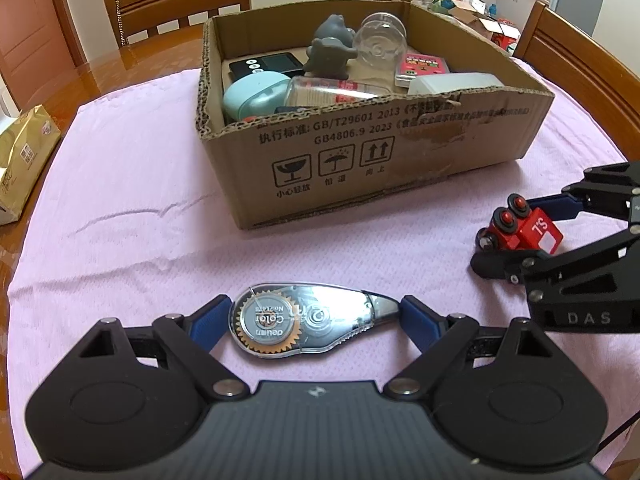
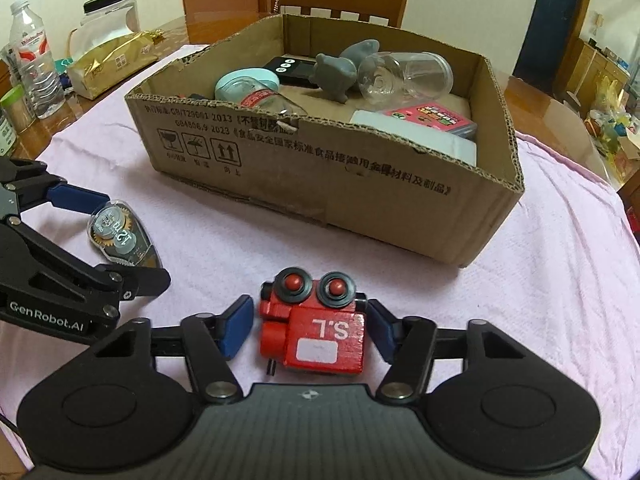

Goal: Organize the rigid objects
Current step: 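Close the right gripper on the red 'SL' toy train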

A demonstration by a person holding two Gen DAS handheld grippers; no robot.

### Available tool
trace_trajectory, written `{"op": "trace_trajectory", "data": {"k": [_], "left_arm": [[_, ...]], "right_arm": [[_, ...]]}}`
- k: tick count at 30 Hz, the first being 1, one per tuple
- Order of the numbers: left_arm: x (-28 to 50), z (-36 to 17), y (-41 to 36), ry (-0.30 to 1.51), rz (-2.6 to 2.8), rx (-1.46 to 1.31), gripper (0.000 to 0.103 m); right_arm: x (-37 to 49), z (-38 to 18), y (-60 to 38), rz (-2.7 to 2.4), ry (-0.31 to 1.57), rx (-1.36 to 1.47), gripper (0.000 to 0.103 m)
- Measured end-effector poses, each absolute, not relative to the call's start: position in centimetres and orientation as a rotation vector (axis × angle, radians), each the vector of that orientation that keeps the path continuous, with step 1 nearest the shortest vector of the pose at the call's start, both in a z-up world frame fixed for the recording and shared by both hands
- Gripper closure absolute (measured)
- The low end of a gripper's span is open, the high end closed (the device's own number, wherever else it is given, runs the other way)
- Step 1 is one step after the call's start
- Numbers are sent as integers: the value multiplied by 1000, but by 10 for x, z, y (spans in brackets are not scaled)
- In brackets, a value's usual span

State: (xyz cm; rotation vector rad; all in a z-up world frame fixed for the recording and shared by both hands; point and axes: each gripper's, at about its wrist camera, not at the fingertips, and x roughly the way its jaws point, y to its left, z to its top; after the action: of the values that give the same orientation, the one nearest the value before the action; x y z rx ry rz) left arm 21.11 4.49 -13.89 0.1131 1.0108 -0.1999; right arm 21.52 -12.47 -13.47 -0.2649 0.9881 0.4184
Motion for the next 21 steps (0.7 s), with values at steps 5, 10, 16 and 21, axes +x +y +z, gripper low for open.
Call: {"op": "trace_trajectory", "data": {"k": [5,10,16,21], "left_arm": [[214,-137,45,1024,-213,127,14],[214,-127,44,1023,-255,159,14],[213,-92,45,1022,-346,185,14],[219,-54,41,969,-404,217,14]], "right_arm": [[217,-134,-123,416,998,-274,42],[216,-127,-124,440,1000,-293,42],[216,-105,-132,490,1004,-313,42],[218,-73,-144,532,973,-332,42]]}}
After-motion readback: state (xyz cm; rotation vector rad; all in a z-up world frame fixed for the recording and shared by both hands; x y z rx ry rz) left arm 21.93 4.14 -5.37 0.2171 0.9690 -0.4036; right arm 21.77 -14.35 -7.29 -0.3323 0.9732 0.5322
